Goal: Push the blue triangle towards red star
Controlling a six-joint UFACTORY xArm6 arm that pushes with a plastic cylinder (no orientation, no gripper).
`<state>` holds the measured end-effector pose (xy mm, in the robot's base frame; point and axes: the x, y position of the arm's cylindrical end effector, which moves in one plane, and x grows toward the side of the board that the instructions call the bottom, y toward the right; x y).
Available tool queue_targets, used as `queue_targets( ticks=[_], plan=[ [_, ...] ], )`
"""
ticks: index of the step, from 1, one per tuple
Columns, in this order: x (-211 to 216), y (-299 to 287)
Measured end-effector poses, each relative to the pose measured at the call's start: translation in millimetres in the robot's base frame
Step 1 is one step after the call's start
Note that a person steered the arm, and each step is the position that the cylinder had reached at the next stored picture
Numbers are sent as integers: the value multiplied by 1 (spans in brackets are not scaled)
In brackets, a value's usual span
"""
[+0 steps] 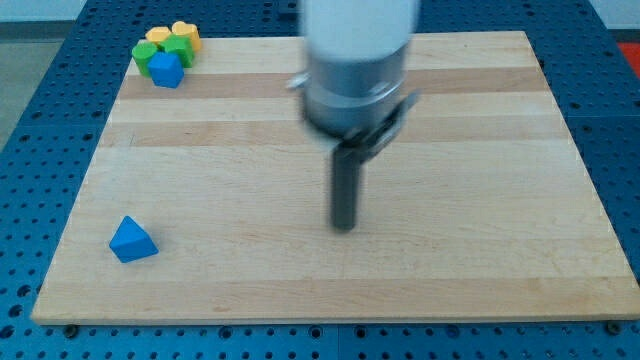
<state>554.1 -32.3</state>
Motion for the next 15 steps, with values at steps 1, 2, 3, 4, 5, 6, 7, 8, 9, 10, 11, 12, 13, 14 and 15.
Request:
queue_targets(
  ticks=[1, 2, 3, 4, 5, 6, 7, 8, 9, 10, 11, 12, 13, 14, 15],
  plan=[
    [48, -106],
    [59, -188],
    [24, -200],
    [-6, -189],
    [-35, -187],
    [-67, -177],
    [-72, -111],
    [-76, -64],
    [-118, -71],
    [-152, -115],
    [-160, -163],
    [-178, -126],
    [-178, -44],
    [-177, -1],
    [-146, -18]
  ],
)
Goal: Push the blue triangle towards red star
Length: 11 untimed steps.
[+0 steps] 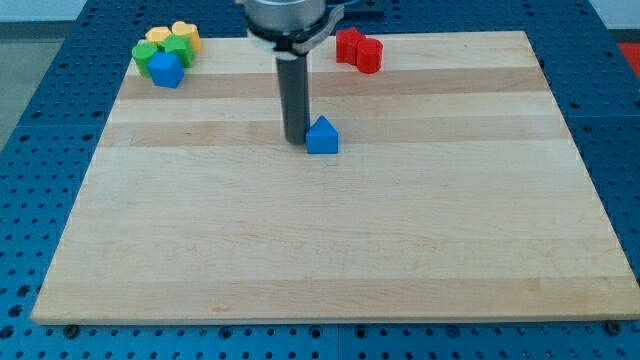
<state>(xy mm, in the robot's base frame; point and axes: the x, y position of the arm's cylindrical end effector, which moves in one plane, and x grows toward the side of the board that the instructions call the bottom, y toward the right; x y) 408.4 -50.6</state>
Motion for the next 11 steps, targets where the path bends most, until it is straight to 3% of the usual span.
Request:
queue_targets(
  ticks=[1, 2, 5, 6, 7, 9, 11],
  plan=[
    [34, 0],
    [35, 31],
    [-65, 40],
    [-87, 19],
    [-93, -2],
    [-94, 51],
    [-132, 43]
  ],
)
